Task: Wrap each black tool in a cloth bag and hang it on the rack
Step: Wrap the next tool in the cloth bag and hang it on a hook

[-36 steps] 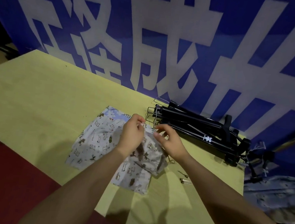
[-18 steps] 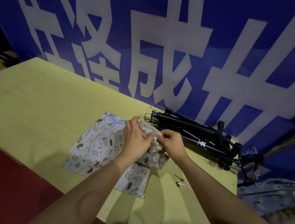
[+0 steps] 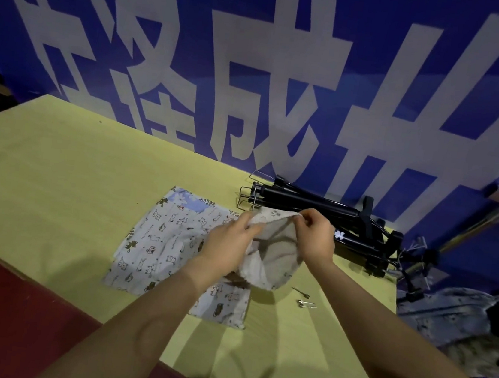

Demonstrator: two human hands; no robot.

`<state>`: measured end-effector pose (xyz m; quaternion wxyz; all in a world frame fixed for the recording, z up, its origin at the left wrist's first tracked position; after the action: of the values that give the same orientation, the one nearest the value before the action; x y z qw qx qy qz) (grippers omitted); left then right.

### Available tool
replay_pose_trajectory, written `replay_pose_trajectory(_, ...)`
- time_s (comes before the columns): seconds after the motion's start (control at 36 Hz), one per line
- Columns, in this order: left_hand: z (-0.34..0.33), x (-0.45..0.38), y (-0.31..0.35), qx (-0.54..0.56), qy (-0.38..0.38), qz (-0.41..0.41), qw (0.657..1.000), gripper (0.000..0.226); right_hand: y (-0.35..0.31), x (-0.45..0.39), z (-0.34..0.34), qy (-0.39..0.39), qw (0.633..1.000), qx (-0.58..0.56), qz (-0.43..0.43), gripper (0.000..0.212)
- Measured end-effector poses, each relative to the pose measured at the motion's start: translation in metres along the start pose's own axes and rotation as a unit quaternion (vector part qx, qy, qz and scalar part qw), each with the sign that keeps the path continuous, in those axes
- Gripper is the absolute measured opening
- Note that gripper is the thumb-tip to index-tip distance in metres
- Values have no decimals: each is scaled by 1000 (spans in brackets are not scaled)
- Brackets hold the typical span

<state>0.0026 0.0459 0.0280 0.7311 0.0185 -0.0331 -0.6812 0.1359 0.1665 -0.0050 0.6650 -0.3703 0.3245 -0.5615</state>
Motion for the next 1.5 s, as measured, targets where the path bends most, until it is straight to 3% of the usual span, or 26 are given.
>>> replay_pose_trajectory(0.11,-12,-5,5,-28,-44,-35,998,85,5,1,4,8,1000,28,-3,23)
replay_pose_trajectory(0.28,-30,-16,15,-5,-79,-2,997,92,16,10,9,-36,998,-15,45,29)
replay_pose_trajectory(0.39,-43,-25,17,4,-62,42,997,92,47,20,17,-49,999,-7,8,25)
replay_pose_trajectory(0.58,-54,-33,30,38,-65,102,992,90,108,32,12,-161,964,209,-28,11)
replay_pose_trajectory(0.75,-59,-37,40,74,-62,118,988,86,126,35,9,-210,936,280,-28,17)
replay_pose_trajectory(0.97,-65,-42,44,113,-63,108,986,86,127,25,8,-212,932,293,24,17)
replay_pose_trajectory(1.14,-58,-49,49,143,-85,116,979,84,119,18,34,-113,973,201,-12,8)
replay_pose_trajectory(1.25,-49,-54,51,155,-72,111,979,84,93,13,47,-82,982,159,64,7)
replay_pose_trajectory(1.42,-25,-64,47,182,-42,92,978,85,46,2,33,-144,954,167,202,10)
replay_pose_trajectory(1.5,-10,-67,40,201,-32,84,975,84,28,-2,21,-139,954,161,211,12)
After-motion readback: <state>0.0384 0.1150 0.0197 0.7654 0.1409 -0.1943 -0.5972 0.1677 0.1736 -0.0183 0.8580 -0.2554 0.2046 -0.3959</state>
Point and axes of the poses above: each hand's wrist, its own x-axis away from the middle knuckle, its own z-axis out of the back of the hand, y = z × x, the point moved 3 cm from there along -x, towards the middle knuckle, and after that the axes turned 5 degrees about -x, right-handed, at the moved point
